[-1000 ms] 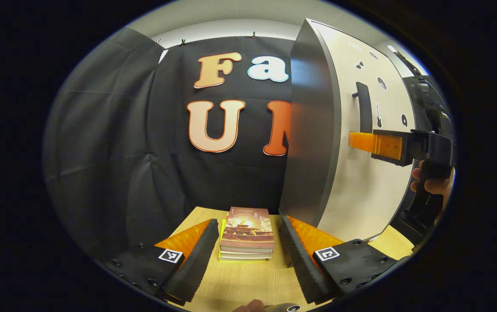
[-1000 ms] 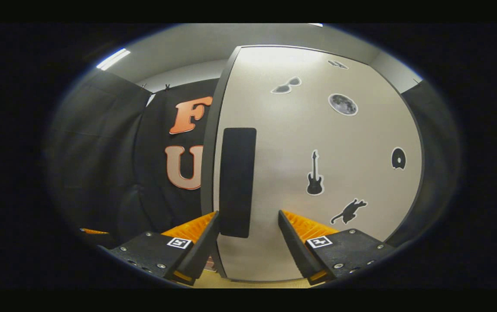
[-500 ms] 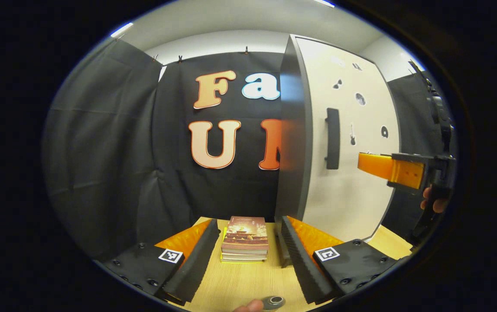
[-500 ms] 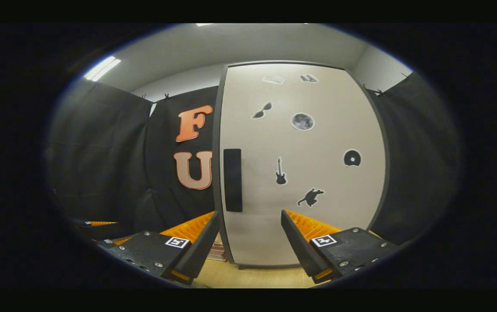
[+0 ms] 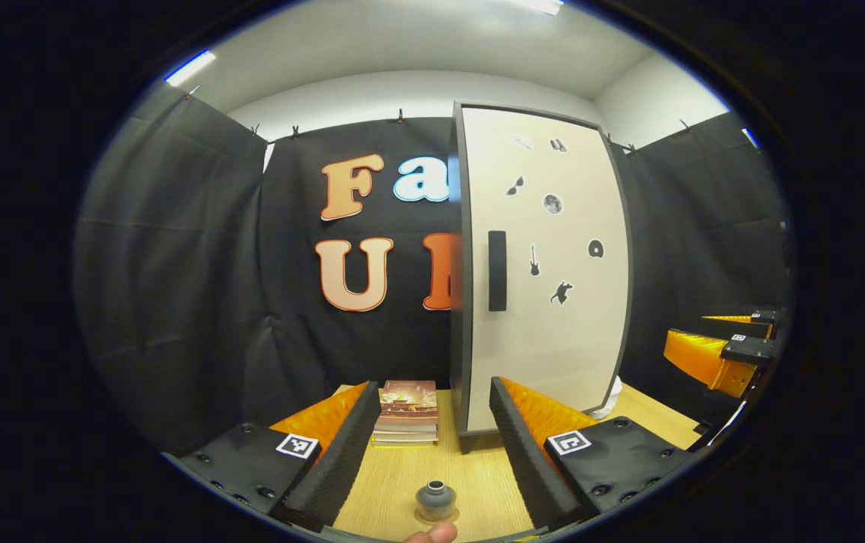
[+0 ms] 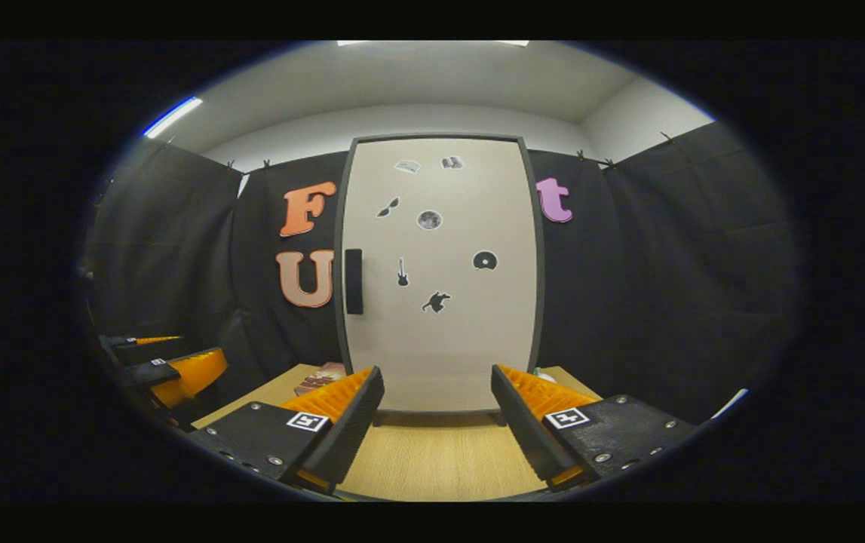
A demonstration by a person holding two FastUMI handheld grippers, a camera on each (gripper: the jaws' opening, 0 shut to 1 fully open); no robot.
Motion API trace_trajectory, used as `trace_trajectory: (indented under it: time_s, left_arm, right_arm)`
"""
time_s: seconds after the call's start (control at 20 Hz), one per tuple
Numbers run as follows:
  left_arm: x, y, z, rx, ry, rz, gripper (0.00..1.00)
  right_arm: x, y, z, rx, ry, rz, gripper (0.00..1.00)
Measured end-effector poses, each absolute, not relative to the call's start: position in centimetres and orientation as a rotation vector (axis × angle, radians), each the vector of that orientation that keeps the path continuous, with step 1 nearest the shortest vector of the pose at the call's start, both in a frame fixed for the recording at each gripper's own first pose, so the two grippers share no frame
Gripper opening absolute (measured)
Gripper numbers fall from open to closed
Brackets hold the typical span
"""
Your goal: Open the cabinet door with the right hand, grasp the bottle in the cabinet with the left hand and place it on the coaster, then close the cabinet door with the right hand.
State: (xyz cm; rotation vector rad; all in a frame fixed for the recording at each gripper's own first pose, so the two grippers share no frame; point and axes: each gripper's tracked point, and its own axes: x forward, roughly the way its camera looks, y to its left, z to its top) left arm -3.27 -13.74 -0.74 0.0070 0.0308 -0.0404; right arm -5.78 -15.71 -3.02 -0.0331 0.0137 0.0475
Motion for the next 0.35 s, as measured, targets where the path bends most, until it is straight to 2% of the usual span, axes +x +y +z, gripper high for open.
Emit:
trace_trajectory:
  time_s: [0.35]
  left_arm:
    - [-7.5,-13.5,-0.3,0.006,0.032,-0.013,0.96]
  right_arm:
    - [-10.4,-15.8,-2.7,-0.031,0.005,0.066,0.89]
